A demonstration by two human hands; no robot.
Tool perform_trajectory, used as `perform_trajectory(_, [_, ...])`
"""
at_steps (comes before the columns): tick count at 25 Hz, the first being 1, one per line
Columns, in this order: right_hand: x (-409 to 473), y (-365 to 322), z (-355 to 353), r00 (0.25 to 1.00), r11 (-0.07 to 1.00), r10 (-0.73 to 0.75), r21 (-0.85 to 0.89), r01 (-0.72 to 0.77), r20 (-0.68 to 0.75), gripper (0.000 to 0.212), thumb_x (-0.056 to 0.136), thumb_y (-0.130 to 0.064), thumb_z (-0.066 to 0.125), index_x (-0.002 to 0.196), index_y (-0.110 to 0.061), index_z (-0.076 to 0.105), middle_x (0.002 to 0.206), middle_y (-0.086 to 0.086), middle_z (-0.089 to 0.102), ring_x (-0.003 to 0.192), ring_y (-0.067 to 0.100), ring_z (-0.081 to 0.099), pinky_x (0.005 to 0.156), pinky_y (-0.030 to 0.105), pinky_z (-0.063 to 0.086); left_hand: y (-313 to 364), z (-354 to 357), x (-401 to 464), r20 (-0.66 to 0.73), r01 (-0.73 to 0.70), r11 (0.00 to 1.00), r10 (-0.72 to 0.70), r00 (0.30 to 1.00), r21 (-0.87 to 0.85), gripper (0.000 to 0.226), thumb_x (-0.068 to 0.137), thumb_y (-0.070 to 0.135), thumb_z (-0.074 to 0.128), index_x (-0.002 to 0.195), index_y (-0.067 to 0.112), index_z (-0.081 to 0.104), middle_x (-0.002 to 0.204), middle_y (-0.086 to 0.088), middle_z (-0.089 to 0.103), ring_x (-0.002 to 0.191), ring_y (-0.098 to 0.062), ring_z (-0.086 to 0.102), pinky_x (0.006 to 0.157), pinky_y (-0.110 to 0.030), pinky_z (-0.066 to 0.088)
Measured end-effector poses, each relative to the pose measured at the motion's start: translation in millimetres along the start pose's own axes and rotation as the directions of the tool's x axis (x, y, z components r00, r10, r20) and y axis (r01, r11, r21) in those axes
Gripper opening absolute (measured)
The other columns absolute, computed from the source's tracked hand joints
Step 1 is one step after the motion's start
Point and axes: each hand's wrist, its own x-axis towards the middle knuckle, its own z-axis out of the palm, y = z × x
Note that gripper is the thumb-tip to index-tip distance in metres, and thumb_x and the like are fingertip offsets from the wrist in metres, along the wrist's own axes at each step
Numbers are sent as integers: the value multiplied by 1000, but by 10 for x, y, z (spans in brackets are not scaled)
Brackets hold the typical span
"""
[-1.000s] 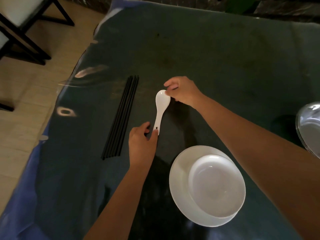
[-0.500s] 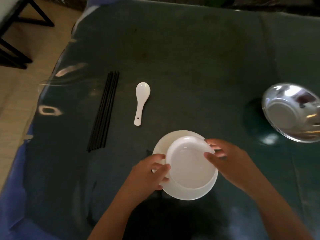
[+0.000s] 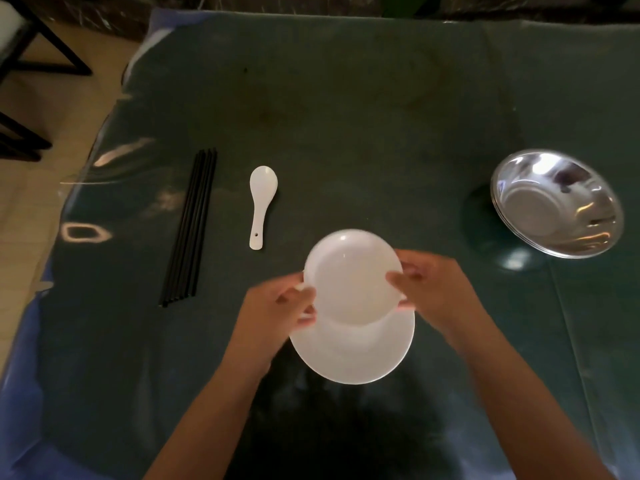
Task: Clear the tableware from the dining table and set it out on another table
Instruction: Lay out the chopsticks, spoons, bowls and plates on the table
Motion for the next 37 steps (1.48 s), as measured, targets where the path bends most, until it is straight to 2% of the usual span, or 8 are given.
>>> perform_trajectory(3, [382, -280, -51, 1000, 991, -10, 133, 11, -9, 22, 82, -9, 62, 81, -30, 70, 69, -13, 72, 67, 9, 71, 52, 20, 56, 378, -64, 370, -15, -102, 994, 103, 995, 41, 29, 82, 6, 59, 66, 27, 73, 62, -3, 70, 62, -7, 67, 55, -15, 54])
perform_trajectory(14, [1204, -282, 231, 998, 980, 65, 188, -68, 21, 28, 81, -11, 63, 108, -6, 65, 103, 10, 70, 87, 22, 69, 69, 33, 60, 437, -24, 1159, -104, -24, 990, 38, 994, 136, 16, 87, 8, 55, 79, 18, 64, 78, -4, 65, 77, -14, 65, 51, -14, 52])
perform_trajectory(18, [1162, -267, 186, 1000, 982, 25, 187, -27, 12, 27, 82, -24, 63, 106, -11, 65, 99, 6, 70, 84, 16, 69, 68, 29, 60, 414, -15, 1085, -125, -39, 974, 68, 990, 222, 21, 90, 18, 52, 105, 10, 64, 84, -5, 68, 80, -14, 66, 68, -25, 56])
perform_trajectory(23, [429, 397, -112, 992, 984, 73, -155, -88, -99, 36, 81, -38, 63, 114, -25, 61, 96, -9, 64, 81, 11, 62, 84, 30, 49, -17, -198, 392, -103, 29, 866, 26, 994, 500, 45, 82, 44, 56, 124, 26, 54, 85, 16, 66, 96, -16, 65, 94, -46, 49])
perform_trajectory(26, [-20, 728, -85, 976, 974, 217, -74, -215, 22, 27, 82, -29, 63, 109, -30, 62, 86, -16, 69, 74, 10, 68, 82, 38, 57, -307, -123, 56, -54, 115, 907, -101, 993, 406, 31, 82, 30, 61, 106, 48, 58, 81, 25, 66, 90, -3, 63, 85, -39, 54])
perform_trajectory(29, [-136, 772, 1, 975, 976, 218, 19, -218, 33, 24, 83, -14, 57, 92, -36, 65, 73, -15, 72, 72, 9, 70, 75, 34, 60, -428, -69, -32, -30, 77, 964, -72, 997, 254, 66, 85, 3, 56, 86, 68, 56, 81, 26, 71, 84, -1, 67, 66, -20, 57])
perform_trajectory(34, [-141, 829, 24, 991, 991, 132, 33, -132, 12, 43, 81, -11, 57, 71, -52, 62, 67, -24, 70, 70, 0, 68, 63, 16, 55, -497, -32, -86, -36, -46, 978, 55, 998, 205, 76, 82, -8, 52, 90, 68, 57, 88, 24, 71, 88, 4, 66, 66, -14, 55])
perform_trajectory(37, [-177, 879, 27, 994, 987, 109, 117, -108, 1, 47, 81, -6, 57, 74, -51, 65, 73, -13, 73, 75, 8, 70, 67, 22, 58, -536, -6, -111, -67, -78, 983, 89, 994, 164, 73, 80, -9, 52, 95, 62, 61, 94, 20, 72, 91, 0, 67, 69, -17, 56])
